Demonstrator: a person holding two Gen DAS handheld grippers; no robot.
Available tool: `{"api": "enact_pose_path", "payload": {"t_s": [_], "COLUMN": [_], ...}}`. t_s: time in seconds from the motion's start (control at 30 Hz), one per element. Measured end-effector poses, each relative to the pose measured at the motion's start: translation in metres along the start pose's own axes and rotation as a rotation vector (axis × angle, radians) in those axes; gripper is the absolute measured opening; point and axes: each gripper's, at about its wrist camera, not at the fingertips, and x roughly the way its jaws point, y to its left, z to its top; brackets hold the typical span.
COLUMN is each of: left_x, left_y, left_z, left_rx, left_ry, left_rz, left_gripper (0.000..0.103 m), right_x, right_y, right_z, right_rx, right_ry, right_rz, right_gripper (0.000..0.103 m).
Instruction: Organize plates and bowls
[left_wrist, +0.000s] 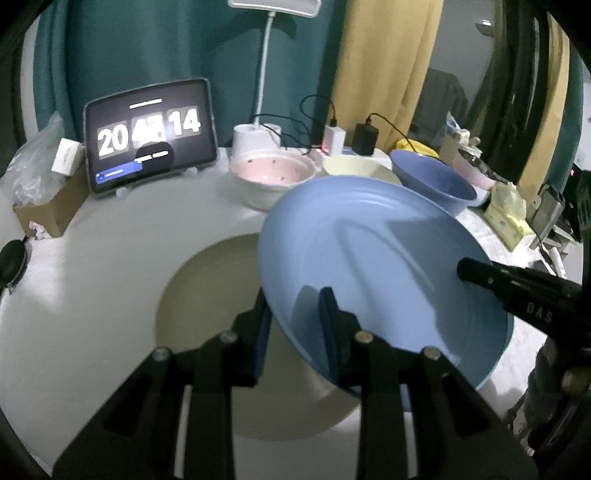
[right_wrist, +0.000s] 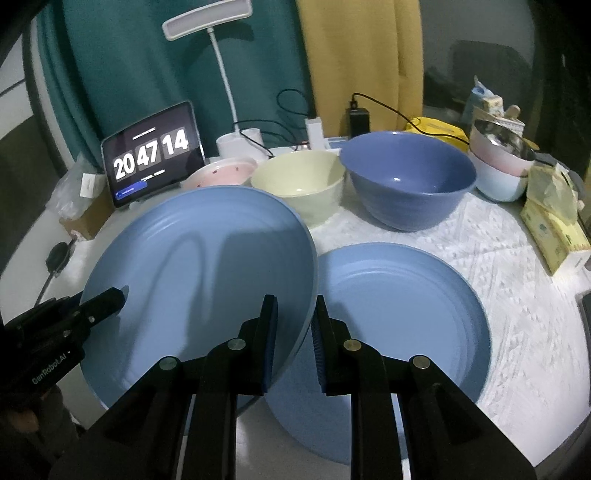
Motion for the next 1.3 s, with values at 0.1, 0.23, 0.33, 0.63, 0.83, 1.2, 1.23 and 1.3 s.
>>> {"api": "enact_pose_path", "payload": {"t_s": [0.1, 0.23, 0.33, 0.63, 0.83, 1.2, 1.23, 1.3], "left_x": [0.003, 0.007, 0.011, 0.026, 0.034, 0.048, 0.049, 0.052], "left_y": [-0.010, -0.023, -0.035, -0.063, -0.079, -0.103, -0.105, -0.109], "left_z": [0.000, -0.002, -0.003, -0.003, -0.005, -0.011, -0.011, -0.012], "left_rx": [0.015, 0.037, 0.054, 0.093, 0.119, 0.159, 0.163, 0.170], "left_ry": [0.009, 0.023, 0.036, 0.068, 0.088, 0.124, 0.126, 0.136], "left_rz": [-0.007, -0.022, -0.032, -0.056, -0.067, -0.087, -0.088, -0.089], "left_gripper": [0.027, 0.027, 0.027, 0.027, 0.027, 0.027, 0.027, 0.027], "right_x": [-0.002, -0.005, -0.007, -0.010, -0.011, -0.012, -0.012, -0.011], "right_y": [-0.010, -0.024, -0.034, -0.065, -0.084, -0.112, -0.113, -0.118], "right_z": [-0.003, -0.005, -0.006, -0.016, -0.021, -0.033, -0.033, -0.035], "right_rx": [0.014, 0.037, 0.056, 0.097, 0.128, 0.169, 0.173, 0.181], "right_ry": [-0.001, -0.006, -0.009, -0.001, 0.004, 0.023, 0.023, 0.026], "right_rz": [-0.005, -0.018, -0.032, -0.058, -0.073, -0.094, -0.095, -0.098], "right_gripper": [0.020, 0.020, 0.020, 0.020, 0.020, 0.020, 0.020, 0.020]}}
